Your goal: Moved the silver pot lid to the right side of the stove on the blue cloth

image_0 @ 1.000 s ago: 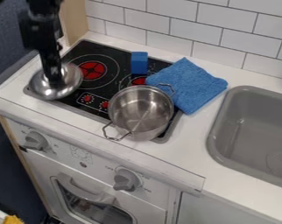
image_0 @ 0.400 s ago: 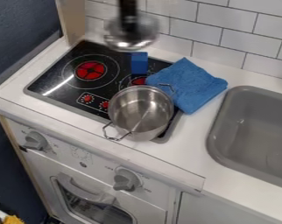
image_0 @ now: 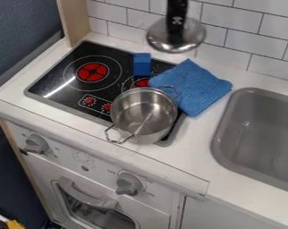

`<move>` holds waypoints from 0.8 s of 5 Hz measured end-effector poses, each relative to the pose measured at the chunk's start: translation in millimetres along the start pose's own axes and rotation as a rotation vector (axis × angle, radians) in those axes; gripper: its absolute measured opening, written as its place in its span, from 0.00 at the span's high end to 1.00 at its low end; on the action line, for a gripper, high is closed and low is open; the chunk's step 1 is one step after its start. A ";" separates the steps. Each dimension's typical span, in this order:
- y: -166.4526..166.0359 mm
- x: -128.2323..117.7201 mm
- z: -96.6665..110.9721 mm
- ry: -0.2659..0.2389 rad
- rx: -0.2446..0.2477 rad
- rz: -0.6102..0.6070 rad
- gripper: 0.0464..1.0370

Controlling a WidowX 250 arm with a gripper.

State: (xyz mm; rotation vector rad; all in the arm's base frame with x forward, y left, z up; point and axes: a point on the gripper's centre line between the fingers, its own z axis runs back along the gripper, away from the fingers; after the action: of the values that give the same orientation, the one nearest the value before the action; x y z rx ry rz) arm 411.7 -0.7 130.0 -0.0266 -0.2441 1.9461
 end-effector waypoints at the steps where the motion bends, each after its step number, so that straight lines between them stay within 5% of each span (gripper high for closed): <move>1: 2.1 -16.3 -15.2 0.005 0.037 -0.054 0.77; 3: 21.8 -29.8 -50.6 -0.023 0.088 -0.118 0.77; 4: 24.5 -35.3 -66.6 0.001 0.103 -0.129 0.77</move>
State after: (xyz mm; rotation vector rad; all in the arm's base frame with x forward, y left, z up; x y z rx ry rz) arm 411.6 -31.4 56.9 0.0540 -0.1412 1.8273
